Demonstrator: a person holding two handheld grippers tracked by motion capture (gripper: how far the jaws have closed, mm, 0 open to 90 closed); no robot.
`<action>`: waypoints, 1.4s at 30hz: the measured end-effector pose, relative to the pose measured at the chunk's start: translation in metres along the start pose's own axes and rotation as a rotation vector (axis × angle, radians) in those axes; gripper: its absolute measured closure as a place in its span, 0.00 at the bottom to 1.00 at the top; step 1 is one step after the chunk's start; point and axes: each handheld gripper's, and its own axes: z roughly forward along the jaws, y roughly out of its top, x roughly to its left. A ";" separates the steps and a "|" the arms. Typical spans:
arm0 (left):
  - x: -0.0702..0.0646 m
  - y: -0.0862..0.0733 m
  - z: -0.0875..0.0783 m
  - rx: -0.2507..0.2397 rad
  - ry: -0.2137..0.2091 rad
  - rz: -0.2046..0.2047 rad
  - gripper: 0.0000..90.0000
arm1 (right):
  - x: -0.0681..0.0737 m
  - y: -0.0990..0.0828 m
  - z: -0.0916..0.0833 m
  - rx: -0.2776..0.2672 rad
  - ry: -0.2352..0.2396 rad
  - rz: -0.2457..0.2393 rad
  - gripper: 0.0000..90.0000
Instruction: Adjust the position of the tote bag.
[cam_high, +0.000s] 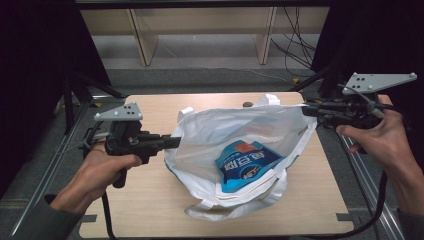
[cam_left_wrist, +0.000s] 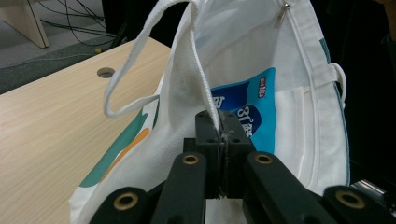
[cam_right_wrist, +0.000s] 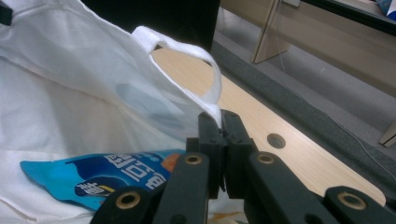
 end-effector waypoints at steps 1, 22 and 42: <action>0.001 0.003 0.000 0.005 -0.010 0.001 0.97 | 0.000 0.001 0.001 -0.018 0.005 0.023 0.99; 0.047 0.041 0.023 -0.020 0.016 -0.072 0.97 | -0.034 0.019 0.015 0.036 0.003 0.097 0.99; 0.072 0.003 0.045 0.009 0.020 -0.088 0.96 | -0.043 0.000 0.042 0.077 -0.016 0.105 0.99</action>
